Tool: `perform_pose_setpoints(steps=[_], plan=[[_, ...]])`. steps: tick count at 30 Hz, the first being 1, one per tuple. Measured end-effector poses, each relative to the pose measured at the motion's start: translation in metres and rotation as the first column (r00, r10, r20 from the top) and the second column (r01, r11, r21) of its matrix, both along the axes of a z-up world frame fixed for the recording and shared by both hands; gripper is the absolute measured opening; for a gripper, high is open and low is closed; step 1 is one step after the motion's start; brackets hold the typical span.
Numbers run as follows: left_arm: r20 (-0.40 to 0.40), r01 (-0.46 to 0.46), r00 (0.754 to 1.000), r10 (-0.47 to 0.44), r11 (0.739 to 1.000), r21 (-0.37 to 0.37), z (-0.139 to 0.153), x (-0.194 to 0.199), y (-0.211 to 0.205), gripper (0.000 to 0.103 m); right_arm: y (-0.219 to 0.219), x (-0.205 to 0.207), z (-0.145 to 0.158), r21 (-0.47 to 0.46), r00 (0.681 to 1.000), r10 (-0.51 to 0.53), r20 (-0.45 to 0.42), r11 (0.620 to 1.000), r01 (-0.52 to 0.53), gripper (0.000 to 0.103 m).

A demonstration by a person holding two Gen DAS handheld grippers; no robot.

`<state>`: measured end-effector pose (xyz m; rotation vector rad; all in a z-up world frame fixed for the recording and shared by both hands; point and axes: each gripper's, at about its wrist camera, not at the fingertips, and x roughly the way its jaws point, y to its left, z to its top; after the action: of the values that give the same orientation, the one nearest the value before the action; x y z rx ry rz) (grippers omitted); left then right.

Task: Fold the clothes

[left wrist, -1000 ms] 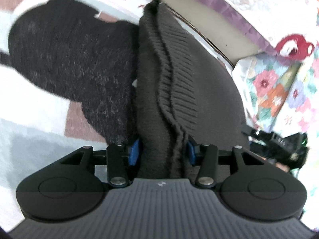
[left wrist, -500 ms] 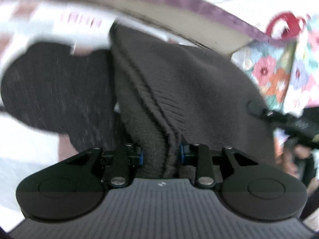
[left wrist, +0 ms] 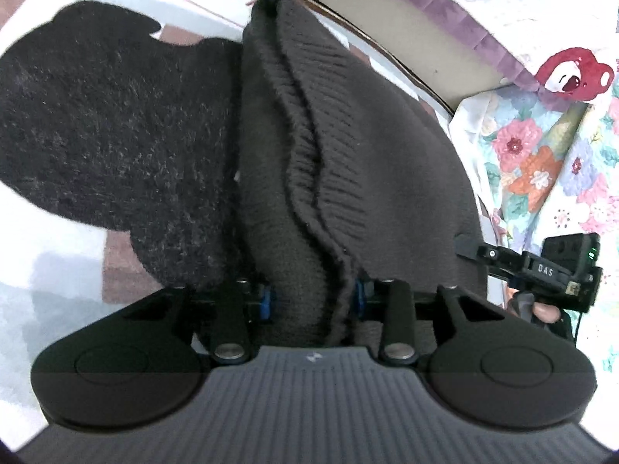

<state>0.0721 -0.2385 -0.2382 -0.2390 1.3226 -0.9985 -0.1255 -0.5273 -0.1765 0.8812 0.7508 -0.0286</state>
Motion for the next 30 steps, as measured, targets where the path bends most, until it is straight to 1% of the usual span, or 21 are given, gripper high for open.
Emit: perform_pose_setpoints(steps=[2,4,6,7,8,9,10,12,15,18,22,23,26,28,30], plan=[[-0.004,0.003,1.000,-0.003,1.000,-0.006,-0.005,-0.001,-0.004,0.038,-0.005,0.001,-0.010,0.050,1.000,-0.015,0.001,0.999,0.015,0.068],[0.002,0.007,1.000,-0.007,1.000,-0.011,-0.009,-0.002,-0.007,0.041,-0.006,0.006,-0.021,0.097,0.999,-0.032,0.009,0.995,0.031,0.071],[0.028,0.007,1.000,-0.006,1.000,-0.009,-0.011,-0.003,-0.008,0.041,0.002,0.011,-0.019,0.067,0.999,-0.036,0.020,0.997,0.035,0.071],[0.054,0.010,0.999,-0.010,1.000,-0.004,-0.010,-0.005,-0.009,0.040,0.006,0.014,-0.017,0.045,0.999,-0.038,0.026,0.998,0.036,0.065],[0.082,0.016,0.997,-0.016,1.000,0.000,-0.007,-0.008,-0.010,0.039,0.012,0.016,-0.010,-0.010,0.999,-0.023,0.041,1.000,0.023,0.062],[0.114,0.021,0.993,-0.021,1.000,0.001,-0.003,-0.011,-0.010,0.034,0.020,0.015,0.001,-0.072,0.998,-0.003,0.063,0.997,0.008,0.058],[0.147,0.030,0.989,-0.029,1.000,-0.004,0.002,-0.015,-0.009,0.031,0.025,0.013,0.011,-0.104,0.996,0.007,0.087,0.995,0.002,0.056],[0.208,0.050,0.977,-0.045,0.999,-0.017,0.013,-0.023,-0.006,0.028,0.037,0.010,0.032,-0.142,0.990,0.023,0.137,0.990,-0.003,0.054],[0.255,0.047,0.966,-0.033,0.998,-0.048,0.035,-0.029,0.005,0.028,0.063,0.014,0.068,-0.235,0.982,0.082,0.171,0.971,-0.040,0.053],[0.314,0.038,0.949,-0.013,0.996,-0.075,0.063,-0.033,0.027,0.028,0.083,0.017,0.098,-0.269,0.972,0.114,0.206,0.961,-0.056,0.053],[0.363,0.006,0.932,0.023,0.997,-0.080,0.092,-0.033,0.066,0.028,0.109,0.023,0.131,-0.293,0.955,0.152,0.254,0.953,-0.074,0.053],[0.372,-0.004,0.928,0.030,0.998,-0.070,0.098,-0.031,0.076,0.028,0.118,0.027,0.137,-0.294,0.950,0.165,0.265,0.952,-0.083,0.053],[0.414,-0.043,0.909,0.036,0.999,0.007,0.112,-0.026,0.102,0.028,0.147,0.042,0.150,-0.302,0.937,0.204,0.285,0.947,-0.114,0.053],[0.432,-0.075,0.900,0.049,0.996,0.042,0.120,-0.022,0.129,0.028,0.172,0.053,0.155,-0.298,0.932,0.217,0.289,0.946,-0.127,0.053],[0.459,-0.109,0.886,0.062,0.991,0.077,0.132,-0.015,0.159,0.028,0.198,0.067,0.157,-0.307,0.917,0.271,0.293,0.935,-0.178,0.053]])
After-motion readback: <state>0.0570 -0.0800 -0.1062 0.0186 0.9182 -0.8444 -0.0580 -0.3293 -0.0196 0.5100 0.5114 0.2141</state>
